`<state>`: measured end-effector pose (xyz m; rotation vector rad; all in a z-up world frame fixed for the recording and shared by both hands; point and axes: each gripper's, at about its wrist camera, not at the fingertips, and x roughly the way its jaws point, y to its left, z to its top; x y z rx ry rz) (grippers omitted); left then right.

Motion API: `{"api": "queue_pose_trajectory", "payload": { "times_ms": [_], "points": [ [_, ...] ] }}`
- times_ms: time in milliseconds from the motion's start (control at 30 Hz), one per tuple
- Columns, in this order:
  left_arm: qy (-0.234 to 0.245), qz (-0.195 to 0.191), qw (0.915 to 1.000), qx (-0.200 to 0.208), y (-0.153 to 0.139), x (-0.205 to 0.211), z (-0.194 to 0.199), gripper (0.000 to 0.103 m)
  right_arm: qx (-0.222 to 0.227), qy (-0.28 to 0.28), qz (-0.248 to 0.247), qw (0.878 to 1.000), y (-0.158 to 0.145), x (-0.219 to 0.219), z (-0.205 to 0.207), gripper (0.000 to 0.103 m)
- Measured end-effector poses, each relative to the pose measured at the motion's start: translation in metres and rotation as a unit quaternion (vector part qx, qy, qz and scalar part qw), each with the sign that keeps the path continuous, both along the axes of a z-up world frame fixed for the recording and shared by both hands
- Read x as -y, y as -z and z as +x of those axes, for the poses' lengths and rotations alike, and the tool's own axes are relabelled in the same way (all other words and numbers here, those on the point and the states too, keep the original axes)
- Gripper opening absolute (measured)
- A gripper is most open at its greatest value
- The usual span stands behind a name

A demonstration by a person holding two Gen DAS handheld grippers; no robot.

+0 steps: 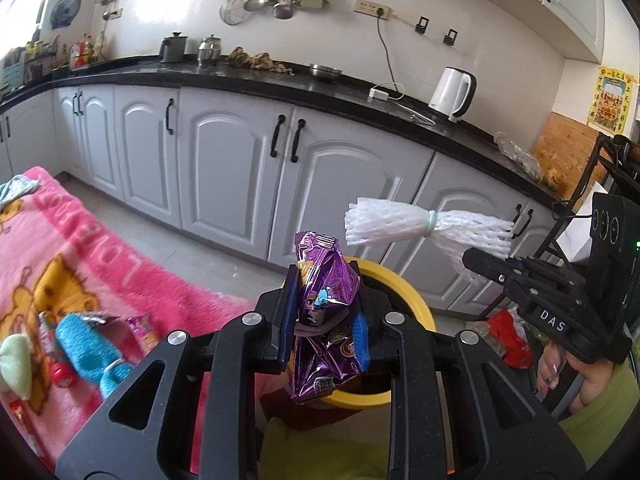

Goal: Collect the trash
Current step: 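Carry the purple wrapper and white mesh over the yellow bin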

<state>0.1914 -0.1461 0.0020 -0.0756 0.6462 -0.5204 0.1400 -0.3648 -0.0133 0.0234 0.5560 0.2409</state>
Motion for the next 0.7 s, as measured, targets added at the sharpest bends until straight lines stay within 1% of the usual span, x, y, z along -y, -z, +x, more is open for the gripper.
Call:
{"api": "queue_pose_trajectory", "payload": {
  "times_ms": [367, 700],
  "points": [
    [0.016, -0.008, 0.9998, -0.003, 0.007, 0.030, 0.017, 0.017, -0.008, 0.038, -0.006, 0.999, 0.007, 0.026, -0.004, 0.011],
    [0.029, -0.008, 0.9995, -0.009, 0.024, 0.056, 0.031, 0.017, -0.047, 0.061, -0.013, 0.997, 0.024, 0.040, 0.001, 0.011]
  ]
}}
